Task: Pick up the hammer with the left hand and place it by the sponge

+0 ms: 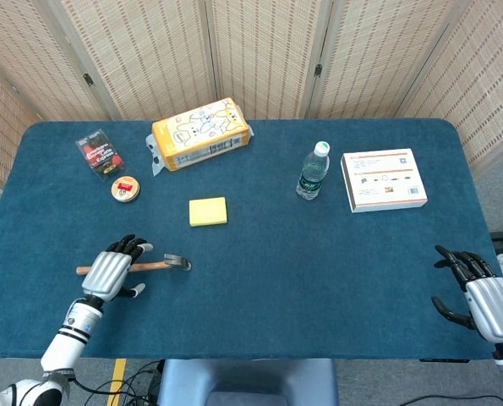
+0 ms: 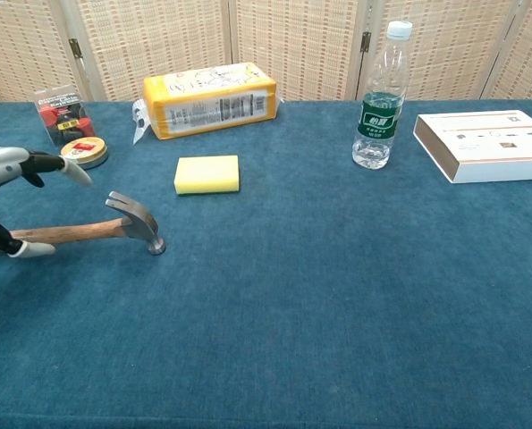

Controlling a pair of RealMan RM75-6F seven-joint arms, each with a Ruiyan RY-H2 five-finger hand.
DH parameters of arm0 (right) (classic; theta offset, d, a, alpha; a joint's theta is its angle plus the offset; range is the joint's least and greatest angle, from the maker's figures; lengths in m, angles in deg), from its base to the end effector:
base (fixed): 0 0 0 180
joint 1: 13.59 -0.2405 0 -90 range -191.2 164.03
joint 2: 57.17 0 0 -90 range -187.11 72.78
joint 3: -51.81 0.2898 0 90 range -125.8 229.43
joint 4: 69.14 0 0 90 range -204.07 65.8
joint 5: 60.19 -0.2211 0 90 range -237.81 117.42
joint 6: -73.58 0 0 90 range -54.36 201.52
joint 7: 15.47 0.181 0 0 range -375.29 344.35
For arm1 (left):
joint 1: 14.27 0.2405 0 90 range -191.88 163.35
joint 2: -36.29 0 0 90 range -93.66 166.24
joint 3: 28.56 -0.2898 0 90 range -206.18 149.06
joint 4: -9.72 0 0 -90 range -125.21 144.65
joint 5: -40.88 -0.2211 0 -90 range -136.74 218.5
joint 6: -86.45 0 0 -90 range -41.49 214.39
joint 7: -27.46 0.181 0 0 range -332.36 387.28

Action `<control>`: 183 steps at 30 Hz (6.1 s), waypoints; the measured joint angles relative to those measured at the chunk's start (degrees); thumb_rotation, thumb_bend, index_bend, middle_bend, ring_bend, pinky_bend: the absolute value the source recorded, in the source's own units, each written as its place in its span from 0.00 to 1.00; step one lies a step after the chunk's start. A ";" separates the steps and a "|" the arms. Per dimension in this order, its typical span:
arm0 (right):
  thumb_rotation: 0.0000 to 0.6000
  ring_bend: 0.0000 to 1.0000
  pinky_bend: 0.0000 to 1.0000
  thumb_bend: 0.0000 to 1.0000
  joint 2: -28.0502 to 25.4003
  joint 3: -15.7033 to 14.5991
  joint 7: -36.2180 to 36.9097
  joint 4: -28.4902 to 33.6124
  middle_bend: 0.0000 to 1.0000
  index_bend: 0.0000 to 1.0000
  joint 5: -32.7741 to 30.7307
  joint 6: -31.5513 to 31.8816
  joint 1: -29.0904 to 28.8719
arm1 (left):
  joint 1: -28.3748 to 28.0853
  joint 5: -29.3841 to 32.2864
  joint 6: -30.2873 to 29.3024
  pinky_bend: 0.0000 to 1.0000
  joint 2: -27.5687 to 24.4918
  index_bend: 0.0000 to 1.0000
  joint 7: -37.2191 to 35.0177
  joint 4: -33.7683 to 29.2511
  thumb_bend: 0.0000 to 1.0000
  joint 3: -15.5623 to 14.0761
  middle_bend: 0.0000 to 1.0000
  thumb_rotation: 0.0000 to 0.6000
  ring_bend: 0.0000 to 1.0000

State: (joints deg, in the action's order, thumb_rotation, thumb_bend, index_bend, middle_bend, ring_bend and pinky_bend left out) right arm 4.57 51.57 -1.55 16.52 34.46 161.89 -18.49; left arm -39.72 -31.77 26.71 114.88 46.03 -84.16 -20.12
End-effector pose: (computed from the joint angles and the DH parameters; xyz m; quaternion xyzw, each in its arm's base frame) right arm -0.3486 -0.2099 0.1784 0.6224 -0.3857 0.4340 0.5249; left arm -0.2474 0.3324 0.0191 -0.7118 -0.4052 -0.3430 0.4599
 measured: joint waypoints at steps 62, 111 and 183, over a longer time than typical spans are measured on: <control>1.00 0.20 0.19 0.20 0.35 0.18 -0.32 -0.38 0.34 0.10 -1.42 -2.15 -0.65 | -4.56 9.85 -0.83 0.26 9.83 0.37 6.62 8.68 0.60 -2.62 0.45 0.86 0.35; 1.00 0.20 0.19 0.20 -0.42 0.00 -1.79 1.50 0.34 0.10 -1.27 -0.55 0.81 | -6.09 -4.98 -5.40 0.89 9.63 0.77 -18.22 16.37 0.74 -1.06 0.91 0.75 0.73; 1.00 0.20 0.19 0.20 -0.41 0.37 -2.93 2.21 0.33 0.10 -2.67 -0.58 2.49 | -17.44 -16.08 -7.03 0.88 24.49 0.66 -37.90 55.16 0.72 -5.53 0.84 0.46 0.67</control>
State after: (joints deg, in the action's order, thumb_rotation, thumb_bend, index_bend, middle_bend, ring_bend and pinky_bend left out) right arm 4.16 51.94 -4.48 18.73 31.80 161.31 -16.01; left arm -57.15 -47.84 19.68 139.36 8.14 -29.00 -25.65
